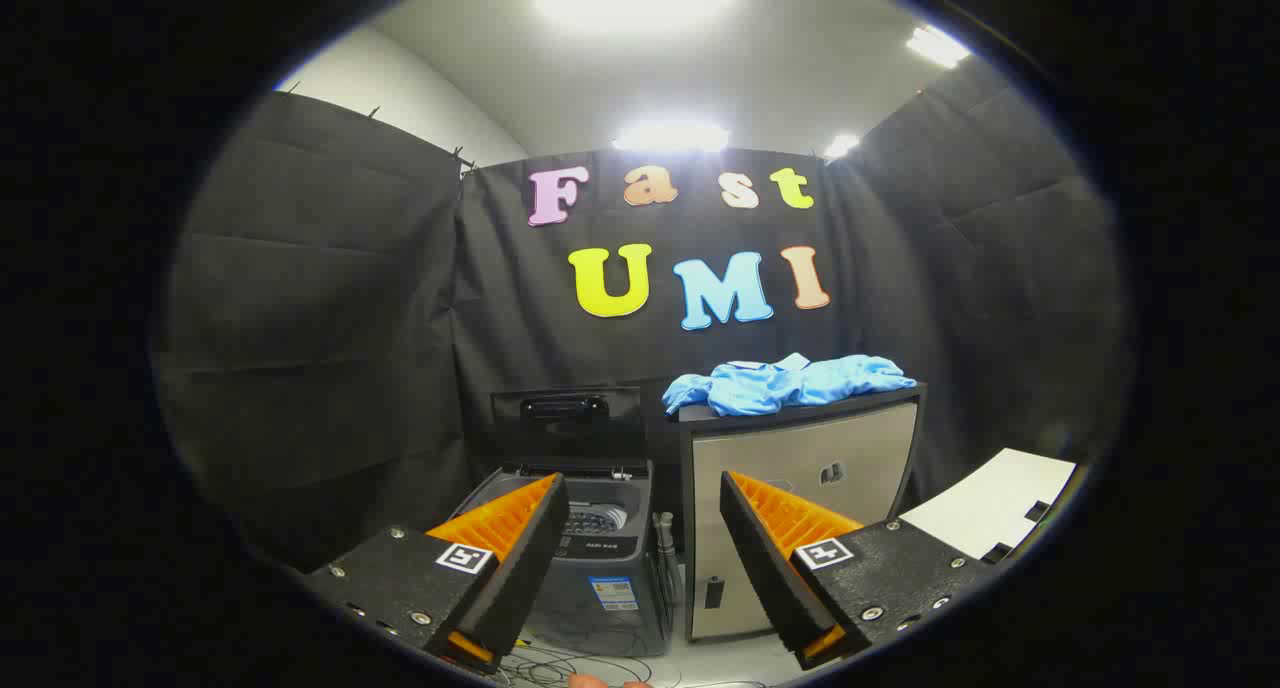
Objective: Put the clothes into the washing machine and then close the washing machine lid.
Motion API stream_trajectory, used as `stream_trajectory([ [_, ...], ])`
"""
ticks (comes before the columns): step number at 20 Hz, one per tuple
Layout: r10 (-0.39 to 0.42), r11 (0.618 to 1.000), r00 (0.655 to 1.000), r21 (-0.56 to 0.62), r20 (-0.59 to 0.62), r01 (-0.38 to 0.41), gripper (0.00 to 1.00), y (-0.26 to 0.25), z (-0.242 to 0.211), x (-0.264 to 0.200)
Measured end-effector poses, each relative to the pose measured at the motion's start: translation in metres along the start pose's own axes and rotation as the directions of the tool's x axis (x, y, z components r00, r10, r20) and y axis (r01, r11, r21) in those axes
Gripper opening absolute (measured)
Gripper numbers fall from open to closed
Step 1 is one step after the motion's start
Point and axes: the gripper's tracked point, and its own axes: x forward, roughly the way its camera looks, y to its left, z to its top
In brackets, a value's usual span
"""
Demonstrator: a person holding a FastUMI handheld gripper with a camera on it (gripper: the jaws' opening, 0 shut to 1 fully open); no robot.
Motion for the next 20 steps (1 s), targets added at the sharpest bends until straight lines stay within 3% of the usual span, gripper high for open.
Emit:
stream_trajectory([
  [20,0.032,0.999,0.999,0.014,0.004,-0.032,0.95,0.01,0.0044,-0.0062],
])
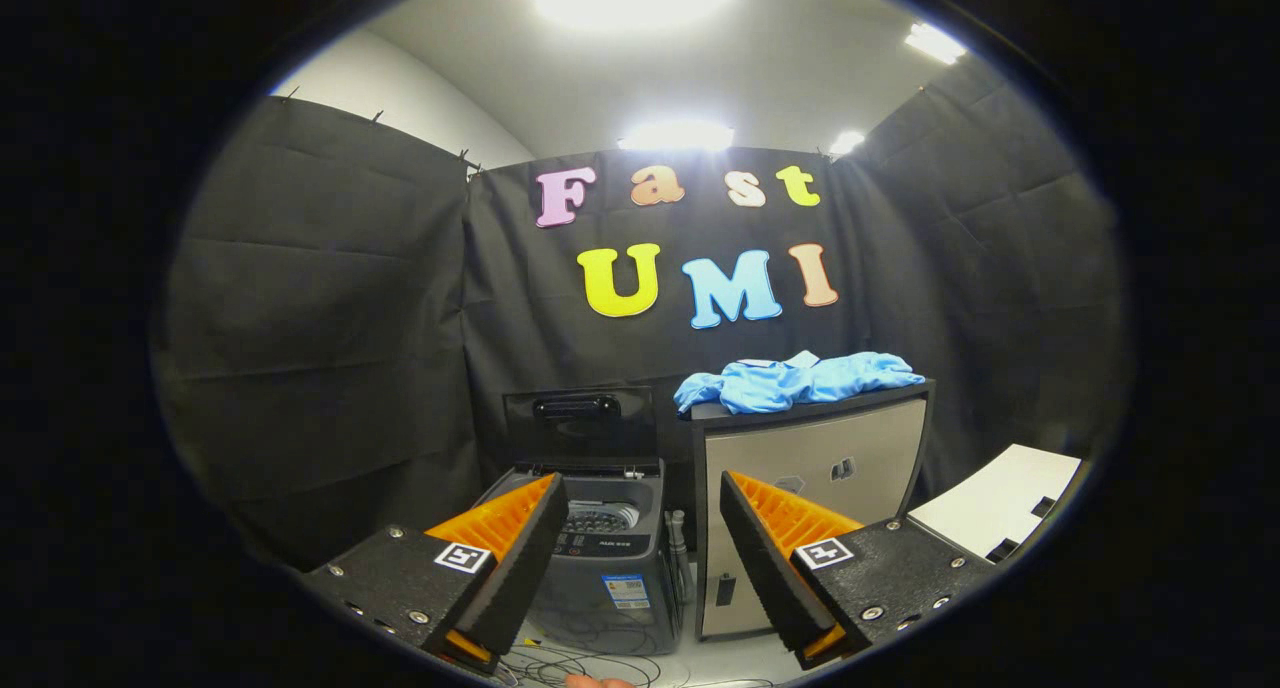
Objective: Put the clothes into the washing machine and then close the washing machine lid.
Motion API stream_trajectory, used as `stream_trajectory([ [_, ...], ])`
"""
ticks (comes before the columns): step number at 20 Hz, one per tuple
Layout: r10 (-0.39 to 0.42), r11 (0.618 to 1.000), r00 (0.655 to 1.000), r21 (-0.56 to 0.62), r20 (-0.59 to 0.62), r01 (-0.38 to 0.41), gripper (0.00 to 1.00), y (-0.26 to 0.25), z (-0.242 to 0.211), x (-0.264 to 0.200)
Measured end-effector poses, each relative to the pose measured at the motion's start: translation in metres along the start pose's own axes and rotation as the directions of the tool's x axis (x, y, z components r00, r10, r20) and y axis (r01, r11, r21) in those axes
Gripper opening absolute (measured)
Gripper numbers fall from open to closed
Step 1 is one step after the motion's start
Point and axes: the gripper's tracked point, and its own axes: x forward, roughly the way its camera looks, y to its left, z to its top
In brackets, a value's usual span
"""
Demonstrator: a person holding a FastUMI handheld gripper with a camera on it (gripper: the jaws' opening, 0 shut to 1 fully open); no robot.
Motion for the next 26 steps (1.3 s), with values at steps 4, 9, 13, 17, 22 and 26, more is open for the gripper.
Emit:
stream_trajectory([
  [4,0.008,1.0,1.0,-0.004,-0.006,-0.008,0.95,-0.001,-0.001,0.001],
  [9,-0.016,1.0,1.0,-0.015,-0.017,0.016,0.95,-0.013,-0.001,0.008],
  [13,-0.071,0.997,0.997,0.005,-0.029,0.071,0.95,-0.038,0.001,0.025],
  [17,-0.171,0.985,0.984,0.021,-0.049,0.172,0.95,-0.08,0.006,0.059],
  [22,-0.258,0.964,0.965,0.051,-0.049,0.261,0.95,-0.139,0.031,0.123],
  [26,-0.287,0.953,0.954,0.071,-0.086,0.293,0.96,-0.182,0.041,0.185],
])
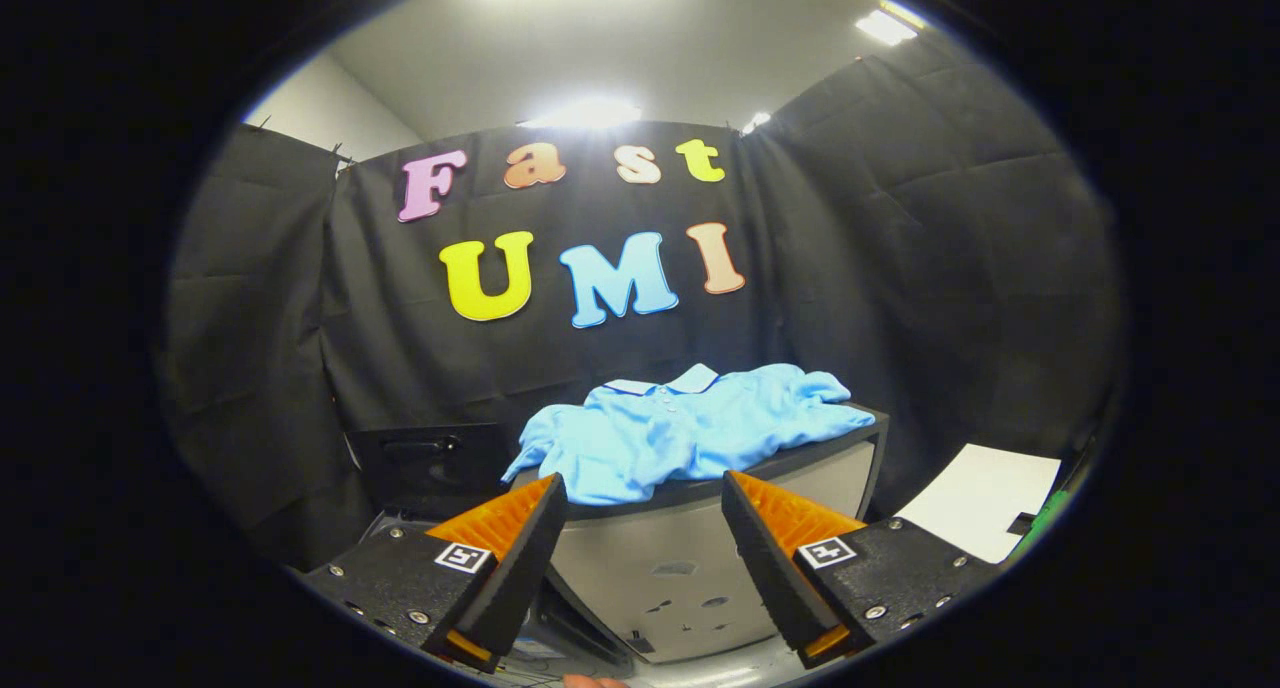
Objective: Put the clothes into the washing machine and then close the washing machine lid.
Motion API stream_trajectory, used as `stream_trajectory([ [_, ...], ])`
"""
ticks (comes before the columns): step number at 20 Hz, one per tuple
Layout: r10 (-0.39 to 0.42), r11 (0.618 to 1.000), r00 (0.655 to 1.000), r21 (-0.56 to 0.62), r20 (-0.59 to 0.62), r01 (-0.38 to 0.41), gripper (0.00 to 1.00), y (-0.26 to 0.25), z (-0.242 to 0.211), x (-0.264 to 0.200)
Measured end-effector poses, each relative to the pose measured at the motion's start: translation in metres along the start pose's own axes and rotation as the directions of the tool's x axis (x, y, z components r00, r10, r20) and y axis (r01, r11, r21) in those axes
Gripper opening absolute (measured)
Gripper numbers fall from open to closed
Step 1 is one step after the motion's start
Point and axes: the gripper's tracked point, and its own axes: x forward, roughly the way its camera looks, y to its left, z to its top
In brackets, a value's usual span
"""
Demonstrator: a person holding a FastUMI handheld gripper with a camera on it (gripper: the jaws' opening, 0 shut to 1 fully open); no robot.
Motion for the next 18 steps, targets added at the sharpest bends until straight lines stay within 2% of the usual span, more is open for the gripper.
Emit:
stream_trajectory([
  [6,0.025,0.993,0.992,-0.108,-0.121,-0.038,0.96,-0.007,-0.002,0.094],
  [9,0.046,0.993,0.981,-0.098,-0.189,-0.066,0.96,-0.006,-0.005,0.128],
  [13,0.059,0.992,0.962,-0.088,-0.265,-0.086,0.96,-0.003,-0.015,0.159],
  [16,0.038,0.994,0.935,-0.079,-0.353,-0.07,0.96,-0.01,-0.034,0.164],
  [17,0.04,0.995,0.945,-0.068,-0.325,-0.066,0.96,-0.008,-0.025,0.163],
  [18,0.038,0.997,0.94,-0.054,-0.338,-0.06,0.97,-0.009,-0.024,0.161],
])
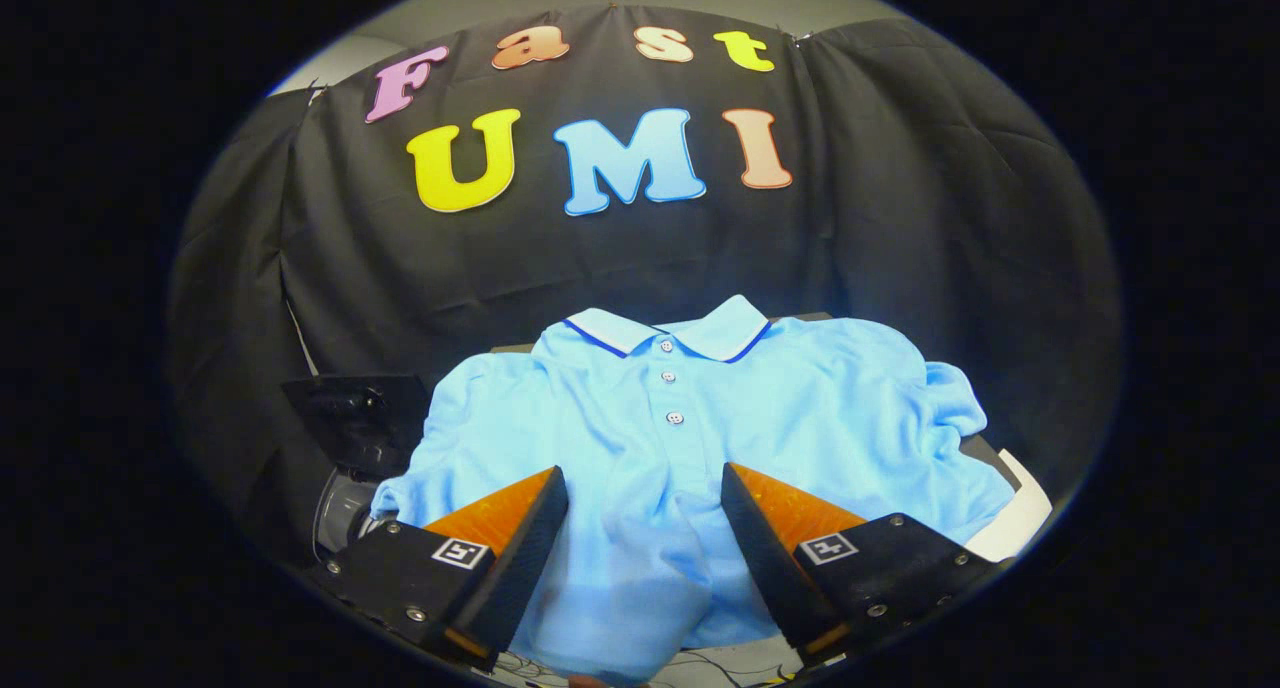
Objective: Put the clothes into the washing machine and then close the washing machine lid.
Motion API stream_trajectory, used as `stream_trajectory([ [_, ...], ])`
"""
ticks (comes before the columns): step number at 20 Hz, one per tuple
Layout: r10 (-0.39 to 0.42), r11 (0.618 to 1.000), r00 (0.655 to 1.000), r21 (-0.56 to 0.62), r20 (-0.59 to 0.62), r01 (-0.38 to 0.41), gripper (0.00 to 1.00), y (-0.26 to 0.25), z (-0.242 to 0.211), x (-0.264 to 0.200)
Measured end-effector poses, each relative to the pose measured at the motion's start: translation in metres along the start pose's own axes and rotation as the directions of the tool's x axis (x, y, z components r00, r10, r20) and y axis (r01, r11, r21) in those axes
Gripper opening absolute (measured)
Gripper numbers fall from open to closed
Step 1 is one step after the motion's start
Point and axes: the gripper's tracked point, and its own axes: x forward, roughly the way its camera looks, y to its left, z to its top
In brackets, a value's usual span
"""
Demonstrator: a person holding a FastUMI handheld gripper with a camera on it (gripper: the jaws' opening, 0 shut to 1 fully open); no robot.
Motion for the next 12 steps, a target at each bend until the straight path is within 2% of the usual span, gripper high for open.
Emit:
stream_trajectory([
  [2,-0.023,1.0,1.0,-0.012,0.001,0.023,0.96,-0.005,-0.003,0.004],
  [4,-0.048,0.998,0.999,-0.029,0.001,0.048,0.79,-0.014,-0.004,0.003],
  [6,-0.002,1.0,1.0,0.003,0.004,0.002,0.39,-0.005,-0.005,0.004],
  [7,0.015,1.0,1.0,0.015,0.0,-0.015,0.13,-0.006,-0.006,0.005],
  [9,0.032,0.999,0.999,0.019,-0.017,-0.031,0.09,-0.008,-0.004,0.005],
  [12,-0.025,0.992,0.999,-0.128,-0.025,0.022,0.06,-0.006,-0.002,0.0],
])
